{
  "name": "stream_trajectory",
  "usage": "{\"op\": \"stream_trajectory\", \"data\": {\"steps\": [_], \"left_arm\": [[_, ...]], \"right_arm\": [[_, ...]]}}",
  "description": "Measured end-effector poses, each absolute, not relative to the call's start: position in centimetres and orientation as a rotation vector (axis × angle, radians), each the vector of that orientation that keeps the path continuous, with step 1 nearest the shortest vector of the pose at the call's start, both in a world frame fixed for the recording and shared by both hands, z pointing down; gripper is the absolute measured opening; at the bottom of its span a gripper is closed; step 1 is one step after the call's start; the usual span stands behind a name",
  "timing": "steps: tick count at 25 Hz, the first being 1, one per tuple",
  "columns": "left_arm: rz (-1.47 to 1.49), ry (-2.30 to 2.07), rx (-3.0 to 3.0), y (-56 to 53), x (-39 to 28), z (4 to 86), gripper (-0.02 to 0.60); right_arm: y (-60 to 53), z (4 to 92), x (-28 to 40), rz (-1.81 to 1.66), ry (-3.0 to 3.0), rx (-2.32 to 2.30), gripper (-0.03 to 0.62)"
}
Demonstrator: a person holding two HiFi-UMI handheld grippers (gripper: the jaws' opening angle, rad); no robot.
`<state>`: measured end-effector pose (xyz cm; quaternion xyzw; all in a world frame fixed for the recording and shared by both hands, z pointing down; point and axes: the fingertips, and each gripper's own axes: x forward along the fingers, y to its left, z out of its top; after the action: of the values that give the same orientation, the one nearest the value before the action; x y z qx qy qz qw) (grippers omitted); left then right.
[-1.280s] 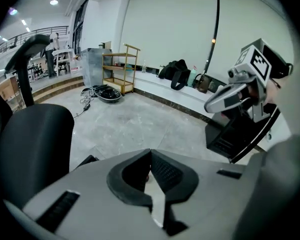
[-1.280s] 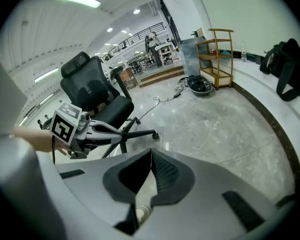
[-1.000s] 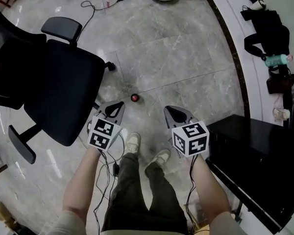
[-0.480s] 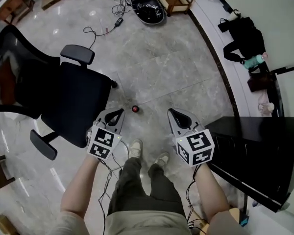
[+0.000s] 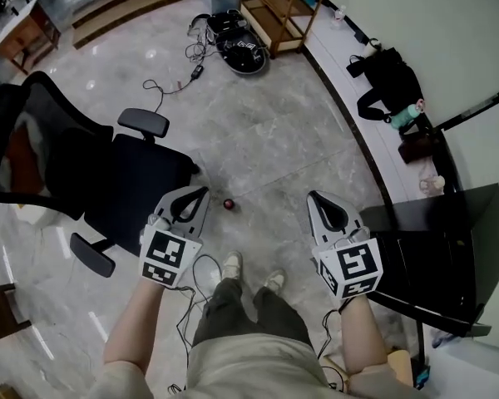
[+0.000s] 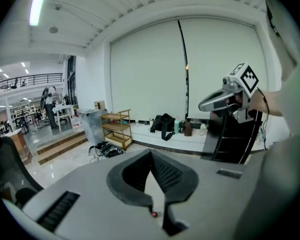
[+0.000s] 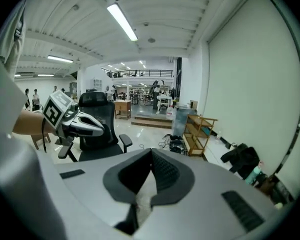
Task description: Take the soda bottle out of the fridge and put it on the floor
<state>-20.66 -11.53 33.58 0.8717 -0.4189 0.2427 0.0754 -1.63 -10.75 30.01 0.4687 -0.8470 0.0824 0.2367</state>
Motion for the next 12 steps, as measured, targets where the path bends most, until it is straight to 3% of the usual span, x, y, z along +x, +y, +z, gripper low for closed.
{"op": "stream_trajectory", "data": {"steps": [12], "left_arm": [[0.517, -1.409, 2.716, -9.2, -21.6, 19.1, 0.005]], "right_arm": [[-9.0, 16.0, -0.7, -0.018, -2.426, 1.4, -0.004]]}}
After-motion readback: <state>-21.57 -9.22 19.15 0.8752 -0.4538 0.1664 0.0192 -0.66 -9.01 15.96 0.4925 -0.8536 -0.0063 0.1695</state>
